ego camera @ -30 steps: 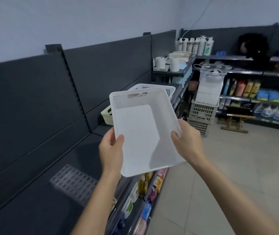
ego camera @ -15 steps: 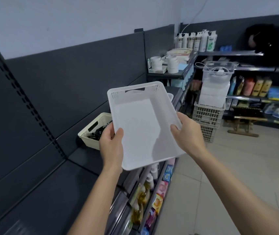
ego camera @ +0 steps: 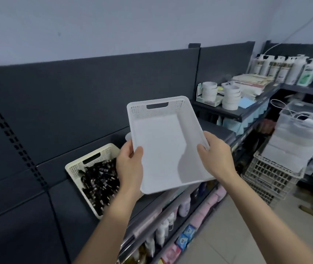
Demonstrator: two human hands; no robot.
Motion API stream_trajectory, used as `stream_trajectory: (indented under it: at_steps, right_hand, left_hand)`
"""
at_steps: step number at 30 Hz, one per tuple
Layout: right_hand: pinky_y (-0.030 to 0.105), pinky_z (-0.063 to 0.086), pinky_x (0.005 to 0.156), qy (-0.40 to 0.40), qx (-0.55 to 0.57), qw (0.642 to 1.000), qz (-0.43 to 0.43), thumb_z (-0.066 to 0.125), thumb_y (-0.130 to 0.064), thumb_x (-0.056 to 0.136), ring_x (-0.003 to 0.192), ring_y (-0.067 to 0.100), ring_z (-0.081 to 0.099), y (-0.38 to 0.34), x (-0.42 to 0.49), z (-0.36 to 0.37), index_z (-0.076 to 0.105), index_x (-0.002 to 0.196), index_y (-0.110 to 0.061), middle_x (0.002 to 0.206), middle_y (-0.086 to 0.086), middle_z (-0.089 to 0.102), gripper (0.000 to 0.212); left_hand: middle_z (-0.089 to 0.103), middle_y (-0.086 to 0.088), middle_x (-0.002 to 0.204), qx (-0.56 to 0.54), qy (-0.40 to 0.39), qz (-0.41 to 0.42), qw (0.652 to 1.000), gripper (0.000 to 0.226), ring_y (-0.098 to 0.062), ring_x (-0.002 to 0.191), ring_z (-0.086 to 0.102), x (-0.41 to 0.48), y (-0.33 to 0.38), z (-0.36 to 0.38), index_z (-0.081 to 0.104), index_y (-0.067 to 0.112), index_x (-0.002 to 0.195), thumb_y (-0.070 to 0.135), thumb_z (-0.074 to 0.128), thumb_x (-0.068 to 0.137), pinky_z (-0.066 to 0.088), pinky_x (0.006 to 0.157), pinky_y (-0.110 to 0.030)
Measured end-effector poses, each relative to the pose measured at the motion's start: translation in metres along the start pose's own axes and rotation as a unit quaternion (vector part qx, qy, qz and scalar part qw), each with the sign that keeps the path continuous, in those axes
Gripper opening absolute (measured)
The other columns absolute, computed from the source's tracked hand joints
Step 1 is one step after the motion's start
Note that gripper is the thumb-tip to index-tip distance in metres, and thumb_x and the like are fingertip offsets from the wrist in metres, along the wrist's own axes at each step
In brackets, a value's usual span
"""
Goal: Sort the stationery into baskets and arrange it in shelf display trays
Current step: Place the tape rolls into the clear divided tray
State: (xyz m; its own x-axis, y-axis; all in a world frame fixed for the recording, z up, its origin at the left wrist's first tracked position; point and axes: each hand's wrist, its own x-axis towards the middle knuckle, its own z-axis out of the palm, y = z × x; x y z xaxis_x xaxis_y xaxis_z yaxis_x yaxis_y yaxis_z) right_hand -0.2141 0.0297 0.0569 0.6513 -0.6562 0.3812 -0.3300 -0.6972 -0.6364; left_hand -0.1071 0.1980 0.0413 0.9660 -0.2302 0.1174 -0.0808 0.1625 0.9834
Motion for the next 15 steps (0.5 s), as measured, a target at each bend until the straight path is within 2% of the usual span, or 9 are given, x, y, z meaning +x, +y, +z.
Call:
stream_trajectory:
  at_steps: [2,5,8,11,13,15]
  right_hand:
    - [0.024,0.03,0.045,-0.008,0.003,1.0,-0.007,0.043,-0.009,0.086,0.057,0.011,0.046,0.01,0.018,0.001,0.046,0.082,-0.023,0.064,-0.005,0.05,0.015]
    - [0.016,0.026,0.042,-0.019,0.018,1.0,-0.016,0.043,-0.007,0.085,0.053,0.007,0.043,0.021,0.045,0.008,0.043,0.077,-0.026,0.06,-0.007,0.047,0.02]
    - [0.018,0.026,0.041,-0.028,0.031,0.999,-0.02,0.042,-0.007,0.086,0.05,0.007,0.039,0.031,0.072,0.021,0.041,0.069,-0.029,0.057,-0.007,0.043,0.028]
    - [0.02,0.021,0.043,-0.032,0.028,0.999,-0.02,0.042,-0.006,0.086,0.048,0.007,0.034,0.041,0.099,0.034,0.032,0.062,-0.033,0.055,-0.007,0.038,0.037]
    - [0.018,0.023,0.041,-0.035,0.022,0.999,-0.018,0.041,-0.006,0.087,0.049,0.008,0.036,0.048,0.114,0.041,0.036,0.064,-0.032,0.055,-0.008,0.04,0.036]
    - [0.018,0.026,0.044,-0.039,0.021,0.999,-0.015,0.039,-0.005,0.089,0.053,0.01,0.041,0.057,0.127,0.048,0.047,0.072,-0.026,0.06,-0.008,0.046,0.028]
  left_hand:
    - [0.072,0.002,0.094,0.013,0.013,-0.002,1.0,0.034,-0.028,0.096,0.066,0.009,-0.003,0.014,0.067,0.036,0.082,0.007,0.051,0.089,0.052,0.087,-0.046]
    - [0.072,0.001,0.094,0.03,0.026,-0.009,0.999,0.029,-0.028,0.094,0.066,0.027,-0.012,0.029,0.067,0.032,0.083,0.009,0.051,0.09,0.053,0.084,-0.046]
    - [0.07,0.002,0.089,0.03,0.031,-0.01,0.999,0.029,-0.022,0.087,0.065,0.049,-0.023,0.041,0.066,0.031,0.078,0.009,0.05,0.089,0.051,0.077,-0.038]
    - [0.071,0.0,0.092,0.039,0.043,-0.014,0.998,0.032,-0.026,0.089,0.066,0.073,-0.035,0.055,0.067,0.035,0.079,0.01,0.05,0.09,0.052,0.08,-0.042]
    - [0.068,-0.003,0.089,0.042,0.043,-0.016,0.998,0.041,-0.026,0.083,0.062,0.088,-0.043,0.062,0.064,0.043,0.07,0.01,0.05,0.09,0.051,0.08,-0.041]
    - [0.063,0.001,0.082,0.042,0.041,-0.019,0.998,0.047,-0.019,0.078,0.055,0.102,-0.049,0.07,0.061,0.046,0.065,0.009,0.05,0.091,0.047,0.076,-0.038]
